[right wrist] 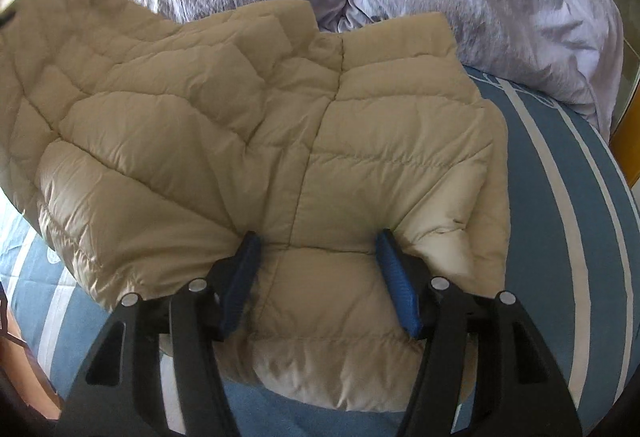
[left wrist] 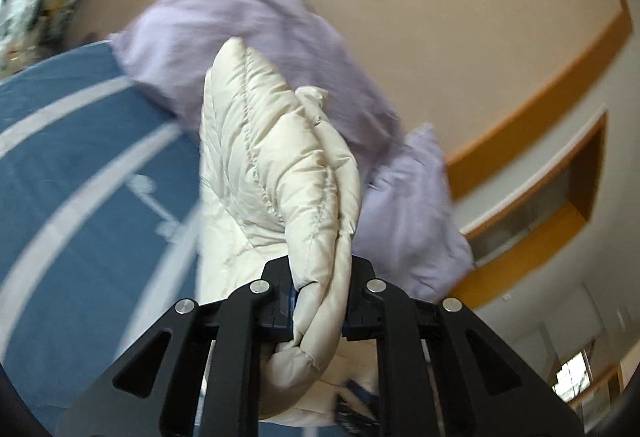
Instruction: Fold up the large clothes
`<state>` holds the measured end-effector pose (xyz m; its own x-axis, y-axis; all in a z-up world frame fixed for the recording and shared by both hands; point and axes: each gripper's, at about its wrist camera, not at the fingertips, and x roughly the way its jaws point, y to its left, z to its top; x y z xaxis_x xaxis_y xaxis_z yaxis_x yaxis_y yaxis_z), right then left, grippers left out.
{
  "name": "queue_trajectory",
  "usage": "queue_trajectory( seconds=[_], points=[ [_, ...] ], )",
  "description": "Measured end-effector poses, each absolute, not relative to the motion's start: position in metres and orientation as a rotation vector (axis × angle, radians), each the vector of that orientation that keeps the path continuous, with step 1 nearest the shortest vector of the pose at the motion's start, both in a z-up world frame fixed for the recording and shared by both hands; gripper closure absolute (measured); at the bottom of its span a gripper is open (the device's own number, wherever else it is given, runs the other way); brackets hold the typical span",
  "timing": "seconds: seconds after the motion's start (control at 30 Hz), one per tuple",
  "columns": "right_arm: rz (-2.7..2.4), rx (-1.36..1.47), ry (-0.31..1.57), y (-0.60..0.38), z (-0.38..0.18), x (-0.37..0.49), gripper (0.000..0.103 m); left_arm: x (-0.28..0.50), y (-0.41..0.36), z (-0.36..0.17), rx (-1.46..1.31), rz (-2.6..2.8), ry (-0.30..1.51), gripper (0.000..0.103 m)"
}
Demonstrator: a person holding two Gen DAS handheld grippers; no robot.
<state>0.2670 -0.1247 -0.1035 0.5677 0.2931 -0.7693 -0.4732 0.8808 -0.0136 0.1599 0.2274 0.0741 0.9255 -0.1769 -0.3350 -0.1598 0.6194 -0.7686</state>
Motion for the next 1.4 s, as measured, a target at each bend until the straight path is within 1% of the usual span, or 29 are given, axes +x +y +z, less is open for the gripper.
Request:
queue_trajectory(
  seconds=[0.17, 0.33, 0.53, 0.83, 0.97, 1.03, 1.07, 1.1, 1.13, 1.17, 1.2, 1.3, 1.4],
  points=[
    [0.465, -0.214, 0.859, -0.128, -0.103, 0.268, 0.042, 0.186, 0.174, 0.087, -0.873, -0.134, 0.436, 0.089],
    [0.477, -0.191, 0.864, -0.131, -0.103, 0.270, 0.042, 0.210, 0.124, 0.082, -0.860, -0.239, 0.494, 0.089],
    [0.499, -0.143, 0.871, -0.138, -0.101, 0.273, 0.041, 0.248, 0.062, 0.061, -0.850, -0.336, 0.602, 0.089],
    [0.532, -0.060, 0.876, -0.152, -0.097, 0.274, 0.041, 0.286, 0.000, 0.019, -0.811, -0.384, 0.786, 0.089],
    [0.544, -0.021, 0.881, -0.161, -0.094, 0.272, 0.041, 0.293, -0.021, 0.009, -0.781, -0.394, 0.859, 0.088],
    [0.551, -0.006, 0.880, -0.166, -0.092, 0.269, 0.041, 0.299, -0.028, 0.009, -0.759, -0.402, 0.878, 0.083],
    [0.553, -0.003, 0.879, -0.168, -0.091, 0.268, 0.041, 0.300, -0.029, 0.010, -0.753, -0.406, 0.883, 0.077],
    [0.555, 0.001, 0.878, -0.170, -0.089, 0.266, 0.041, 0.301, -0.030, 0.013, -0.749, -0.420, 0.884, 0.067],
    [0.556, 0.005, 0.876, -0.173, -0.088, 0.263, 0.041, 0.301, -0.030, 0.015, -0.749, -0.429, 0.884, 0.061],
    [0.556, 0.009, 0.875, -0.175, -0.087, 0.261, 0.041, 0.299, -0.029, 0.019, -0.744, -0.436, 0.880, 0.051],
    [0.552, 0.013, 0.871, -0.178, -0.084, 0.258, 0.041, 0.299, -0.028, 0.023, -0.732, -0.434, 0.871, 0.044],
    [0.539, 0.016, 0.858, -0.186, -0.079, 0.251, 0.039, 0.288, -0.024, 0.034, -0.637, -0.369, 0.827, 0.039],
    [0.513, 0.004, 0.838, -0.191, -0.072, 0.242, 0.038, 0.276, -0.010, 0.039, -0.534, -0.264, 0.805, 0.038]
  ],
)
